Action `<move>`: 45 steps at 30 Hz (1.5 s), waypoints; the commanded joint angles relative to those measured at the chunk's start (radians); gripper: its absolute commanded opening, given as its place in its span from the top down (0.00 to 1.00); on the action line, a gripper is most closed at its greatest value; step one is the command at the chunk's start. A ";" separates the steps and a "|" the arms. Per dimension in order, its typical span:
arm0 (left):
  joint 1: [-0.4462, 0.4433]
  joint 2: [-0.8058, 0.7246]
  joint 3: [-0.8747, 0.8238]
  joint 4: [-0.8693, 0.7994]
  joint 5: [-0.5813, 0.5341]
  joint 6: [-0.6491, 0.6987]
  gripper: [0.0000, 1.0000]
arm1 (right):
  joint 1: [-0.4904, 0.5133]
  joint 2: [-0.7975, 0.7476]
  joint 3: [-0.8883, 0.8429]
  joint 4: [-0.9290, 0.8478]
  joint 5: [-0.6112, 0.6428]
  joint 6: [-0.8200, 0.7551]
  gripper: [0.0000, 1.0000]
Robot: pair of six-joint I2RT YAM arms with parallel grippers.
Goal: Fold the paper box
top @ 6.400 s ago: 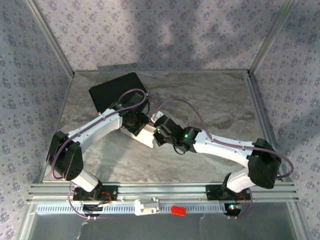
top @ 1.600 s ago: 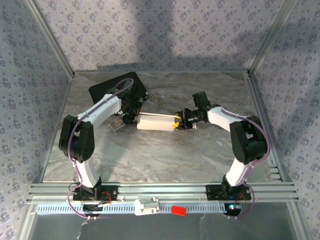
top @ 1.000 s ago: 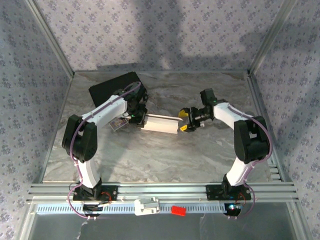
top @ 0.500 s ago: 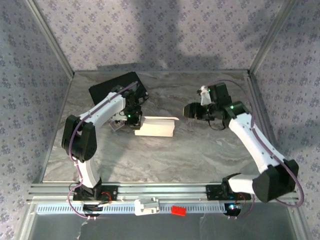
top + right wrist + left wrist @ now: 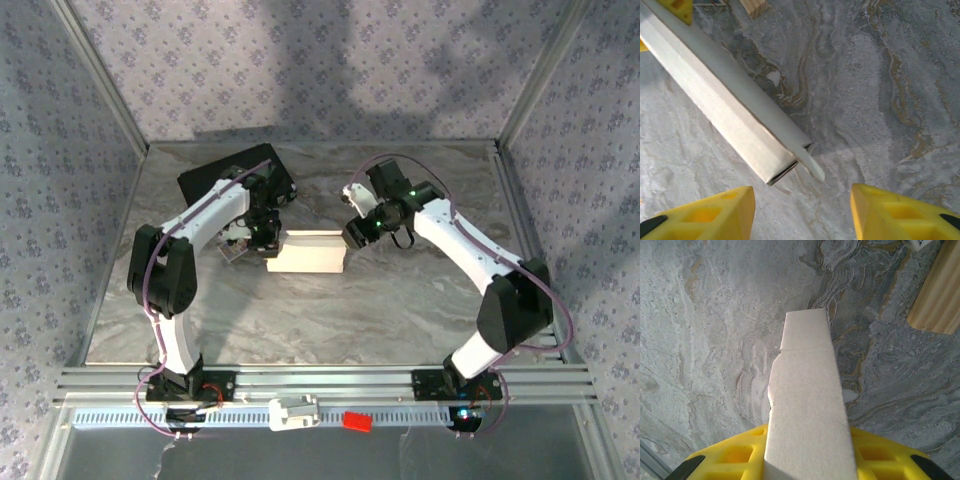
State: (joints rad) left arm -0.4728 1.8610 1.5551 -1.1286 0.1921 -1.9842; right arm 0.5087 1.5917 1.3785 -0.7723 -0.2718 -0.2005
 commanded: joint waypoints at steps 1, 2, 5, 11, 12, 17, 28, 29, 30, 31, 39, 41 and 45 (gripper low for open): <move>0.006 0.012 0.020 -0.077 0.002 -0.014 0.70 | 0.013 0.028 0.049 -0.042 0.071 -0.054 0.46; 0.007 0.012 0.020 -0.075 0.003 -0.010 0.70 | 0.015 0.034 0.054 -0.039 0.072 -0.053 0.46; 0.011 0.015 0.017 -0.073 0.009 -0.007 0.71 | 0.016 0.061 0.072 -0.048 0.063 -0.052 0.50; 0.014 0.018 0.020 -0.065 0.009 0.001 0.71 | 0.021 0.080 0.081 -0.050 0.050 -0.038 0.69; 0.014 0.020 0.020 -0.066 0.011 0.001 0.71 | 0.022 0.084 0.084 -0.051 0.053 -0.035 0.71; 0.017 0.021 0.018 -0.063 0.015 0.007 0.72 | 0.023 0.108 0.112 -0.054 0.043 -0.025 0.77; 0.025 0.017 0.014 -0.056 0.015 0.010 0.72 | 0.046 0.114 0.121 -0.068 0.028 0.009 0.98; 0.025 0.018 0.014 -0.054 0.016 0.010 0.73 | 0.049 0.110 0.119 -0.066 0.032 0.028 1.00; 0.025 0.020 0.013 -0.050 0.016 0.010 0.73 | 0.050 0.104 0.117 -0.064 0.039 0.061 1.00; 0.025 0.019 0.010 -0.043 0.018 0.006 0.73 | 0.050 0.102 0.116 -0.063 0.043 0.098 1.00; 0.024 0.016 -0.018 -0.006 0.027 -0.014 0.75 | 0.064 0.068 0.051 -0.023 0.049 0.365 1.00; 0.025 0.015 -0.020 -0.004 0.027 -0.014 0.75 | 0.067 0.063 0.036 -0.015 0.068 0.407 1.00; 0.025 0.017 -0.023 0.000 0.027 -0.017 0.77 | 0.084 0.054 0.002 0.017 0.089 0.469 1.00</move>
State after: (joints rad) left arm -0.4484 1.8687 1.5475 -1.1175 0.2161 -1.9728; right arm 0.5732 1.6562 1.4143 -0.7521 -0.2085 0.1730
